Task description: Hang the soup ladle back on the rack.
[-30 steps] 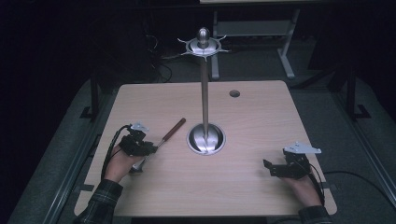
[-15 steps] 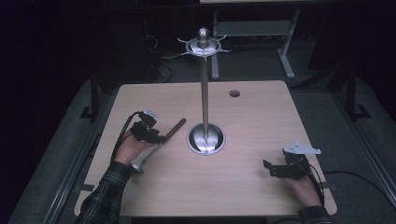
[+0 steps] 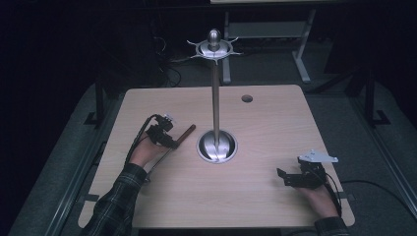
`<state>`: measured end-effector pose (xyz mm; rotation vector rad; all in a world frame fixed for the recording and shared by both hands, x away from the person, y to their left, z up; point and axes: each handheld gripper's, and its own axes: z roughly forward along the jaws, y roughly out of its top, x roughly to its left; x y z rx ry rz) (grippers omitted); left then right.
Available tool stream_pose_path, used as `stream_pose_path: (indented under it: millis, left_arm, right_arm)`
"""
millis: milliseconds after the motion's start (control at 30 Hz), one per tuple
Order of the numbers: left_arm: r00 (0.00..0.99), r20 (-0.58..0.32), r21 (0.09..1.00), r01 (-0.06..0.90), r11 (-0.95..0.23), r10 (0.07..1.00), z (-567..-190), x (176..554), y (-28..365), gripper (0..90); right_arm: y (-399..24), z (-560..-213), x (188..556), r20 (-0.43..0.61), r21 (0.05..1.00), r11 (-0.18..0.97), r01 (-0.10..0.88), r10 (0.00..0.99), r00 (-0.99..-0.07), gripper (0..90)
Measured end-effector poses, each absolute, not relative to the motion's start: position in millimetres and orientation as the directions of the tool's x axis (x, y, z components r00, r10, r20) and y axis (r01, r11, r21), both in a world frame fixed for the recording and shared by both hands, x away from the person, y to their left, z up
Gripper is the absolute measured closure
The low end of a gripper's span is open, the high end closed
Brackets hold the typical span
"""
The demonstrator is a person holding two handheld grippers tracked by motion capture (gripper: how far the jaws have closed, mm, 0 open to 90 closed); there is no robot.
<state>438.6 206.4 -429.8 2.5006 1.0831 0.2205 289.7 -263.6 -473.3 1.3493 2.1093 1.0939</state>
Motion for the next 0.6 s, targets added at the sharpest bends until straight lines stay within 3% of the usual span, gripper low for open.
stream_pose_path:
  millis: [600]
  left_arm:
    - [0.677, 0.000, 0.394, 0.676, -0.622, 0.736, -442, 442, 196, 68.3]
  right_arm:
    - [-264, -473, 289, 0.075, 0.791, 0.218, 0.571, 0.892, -0.445, 6.3]
